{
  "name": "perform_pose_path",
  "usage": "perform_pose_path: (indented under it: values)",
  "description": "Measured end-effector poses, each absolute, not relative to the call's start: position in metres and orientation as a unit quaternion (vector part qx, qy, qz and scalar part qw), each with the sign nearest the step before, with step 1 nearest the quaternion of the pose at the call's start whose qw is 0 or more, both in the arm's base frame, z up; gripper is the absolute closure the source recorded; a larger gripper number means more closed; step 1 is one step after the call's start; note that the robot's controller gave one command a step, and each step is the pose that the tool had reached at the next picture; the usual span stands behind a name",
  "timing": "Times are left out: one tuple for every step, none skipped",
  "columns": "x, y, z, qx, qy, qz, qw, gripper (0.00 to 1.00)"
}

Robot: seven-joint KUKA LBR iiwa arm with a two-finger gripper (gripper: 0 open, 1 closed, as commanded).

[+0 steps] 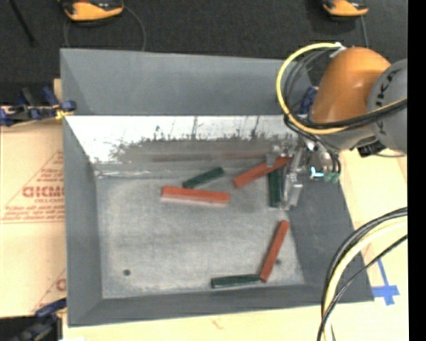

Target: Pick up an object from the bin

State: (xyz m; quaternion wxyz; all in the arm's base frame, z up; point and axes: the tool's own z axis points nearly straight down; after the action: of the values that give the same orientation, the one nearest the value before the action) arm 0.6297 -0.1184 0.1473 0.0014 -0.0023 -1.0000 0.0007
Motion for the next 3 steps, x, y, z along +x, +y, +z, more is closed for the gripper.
perform_pose_path:
  values:
    - [0.6250, -0.1485, 0.0747, 0.262, -0.965, -0.001, -0.003, 0.00]
    - [0.6236, -0.1488, 0.0742, 0.263, -0.965, -0.001, 0.000, 1.00]
    - [0.6263, -0.1479, 0.0760, 0.262, -0.965, -0.001, -0.005, 0.00]
